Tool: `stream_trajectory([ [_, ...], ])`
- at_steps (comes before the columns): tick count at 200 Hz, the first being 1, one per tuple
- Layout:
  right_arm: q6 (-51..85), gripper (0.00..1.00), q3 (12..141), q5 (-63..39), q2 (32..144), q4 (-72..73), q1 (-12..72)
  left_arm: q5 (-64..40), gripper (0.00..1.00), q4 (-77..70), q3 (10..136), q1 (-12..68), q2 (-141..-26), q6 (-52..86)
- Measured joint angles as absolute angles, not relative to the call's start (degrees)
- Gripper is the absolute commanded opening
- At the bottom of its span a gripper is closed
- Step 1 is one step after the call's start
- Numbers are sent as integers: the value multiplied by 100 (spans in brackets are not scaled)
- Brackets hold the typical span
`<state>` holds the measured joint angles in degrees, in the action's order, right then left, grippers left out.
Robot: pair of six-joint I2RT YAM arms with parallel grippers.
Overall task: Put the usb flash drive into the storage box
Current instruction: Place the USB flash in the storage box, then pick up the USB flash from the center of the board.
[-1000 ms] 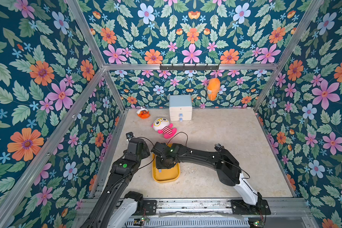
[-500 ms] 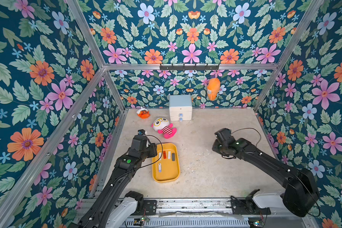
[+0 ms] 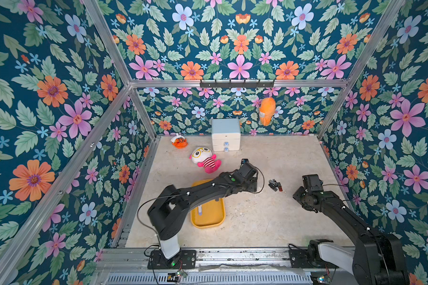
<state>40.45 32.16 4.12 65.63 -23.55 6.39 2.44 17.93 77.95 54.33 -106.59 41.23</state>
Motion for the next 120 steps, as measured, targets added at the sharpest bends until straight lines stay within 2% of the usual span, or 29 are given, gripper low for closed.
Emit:
stream_trajectory([
  [46, 3922, 46, 2788, 169, 6228, -1997, 165, 89, 68, 1732, 9260, 5522, -12248, 4521],
  [120, 3830, 47, 2661, -145, 6160, -1695, 123, 75, 65, 2300, 11059, 5819, -13587, 4622],
])
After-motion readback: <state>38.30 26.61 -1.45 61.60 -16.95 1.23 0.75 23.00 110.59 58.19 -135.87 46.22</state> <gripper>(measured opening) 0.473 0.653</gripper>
